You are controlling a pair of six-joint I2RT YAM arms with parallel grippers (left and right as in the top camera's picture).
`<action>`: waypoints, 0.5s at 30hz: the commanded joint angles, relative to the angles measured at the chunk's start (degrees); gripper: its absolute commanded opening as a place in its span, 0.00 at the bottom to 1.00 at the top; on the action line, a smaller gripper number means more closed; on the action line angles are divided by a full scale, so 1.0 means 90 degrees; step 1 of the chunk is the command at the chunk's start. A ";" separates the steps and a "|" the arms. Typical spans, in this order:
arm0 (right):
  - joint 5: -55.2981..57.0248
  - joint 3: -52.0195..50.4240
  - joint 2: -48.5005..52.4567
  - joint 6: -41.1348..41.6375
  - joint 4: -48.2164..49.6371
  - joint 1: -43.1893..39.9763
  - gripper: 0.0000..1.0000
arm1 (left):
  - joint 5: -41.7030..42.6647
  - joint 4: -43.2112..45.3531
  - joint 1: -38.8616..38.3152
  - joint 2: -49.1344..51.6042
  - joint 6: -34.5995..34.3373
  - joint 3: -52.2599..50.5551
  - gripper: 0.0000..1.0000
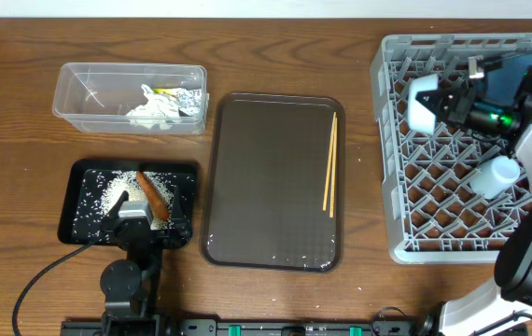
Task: Sort waste into correct bins and load items into the dishwasher rack
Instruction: 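Carry the bowl right and place it in the rack, then move the right gripper to the chopsticks and grasp one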
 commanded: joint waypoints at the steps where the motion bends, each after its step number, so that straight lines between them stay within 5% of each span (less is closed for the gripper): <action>1: 0.0967 -0.0053 0.0039 0.0114 -0.0325 -0.0240 0.04 | -0.0073 -0.0117 0.0029 -0.0041 -0.0007 -0.0168 0.98; 15: 0.1375 -0.0049 -0.0070 0.0041 -0.0950 -0.0753 0.15 | -0.0073 -0.0117 0.0029 -0.0041 -0.0007 -0.0168 0.98</action>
